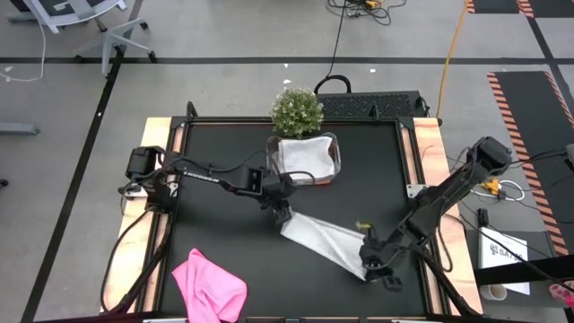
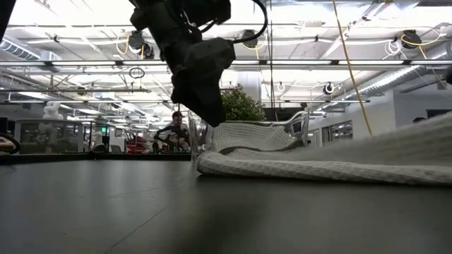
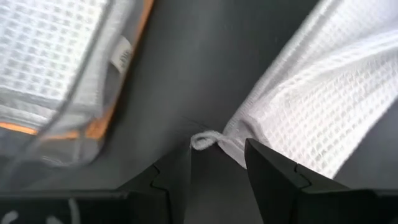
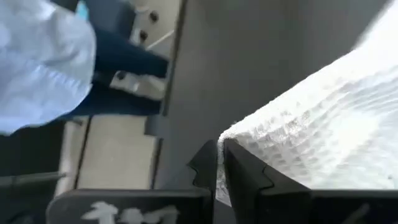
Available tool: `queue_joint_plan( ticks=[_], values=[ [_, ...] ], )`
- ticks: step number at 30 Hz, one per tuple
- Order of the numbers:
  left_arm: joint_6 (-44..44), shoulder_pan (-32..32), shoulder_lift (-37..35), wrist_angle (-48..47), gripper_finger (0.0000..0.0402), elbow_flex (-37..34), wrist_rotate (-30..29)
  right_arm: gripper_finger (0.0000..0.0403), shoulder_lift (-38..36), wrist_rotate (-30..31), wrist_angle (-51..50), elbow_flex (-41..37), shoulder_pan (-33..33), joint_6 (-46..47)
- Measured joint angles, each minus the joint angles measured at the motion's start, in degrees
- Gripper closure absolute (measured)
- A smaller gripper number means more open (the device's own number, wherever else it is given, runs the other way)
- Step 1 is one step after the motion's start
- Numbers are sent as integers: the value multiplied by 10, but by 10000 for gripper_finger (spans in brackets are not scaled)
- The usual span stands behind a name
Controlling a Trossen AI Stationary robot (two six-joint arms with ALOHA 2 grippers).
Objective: Fold microfiber towels
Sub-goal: Fold the gray microfiber towel on the table
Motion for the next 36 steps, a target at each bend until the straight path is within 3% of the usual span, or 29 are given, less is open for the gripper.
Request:
queue_joint_plan(
  ticks=[5,12,23,30,36],
  values=[
    [-2,5,0,6,250,0,-1,379,-40,64,-52,0,0,-11],
    [-2,5,0,8,250,0,-1,384,-23,82,-114,-1,0,-29],
    [-1,5,0,18,250,0,-14,388,41,51,-62,0,26,-55],
    [114,2,0,34,250,0,30,398,69,51,-57,0,42,-26],
    [137,-11,6,49,249,0,34,397,69,51,-57,0,42,-11]
  ],
)
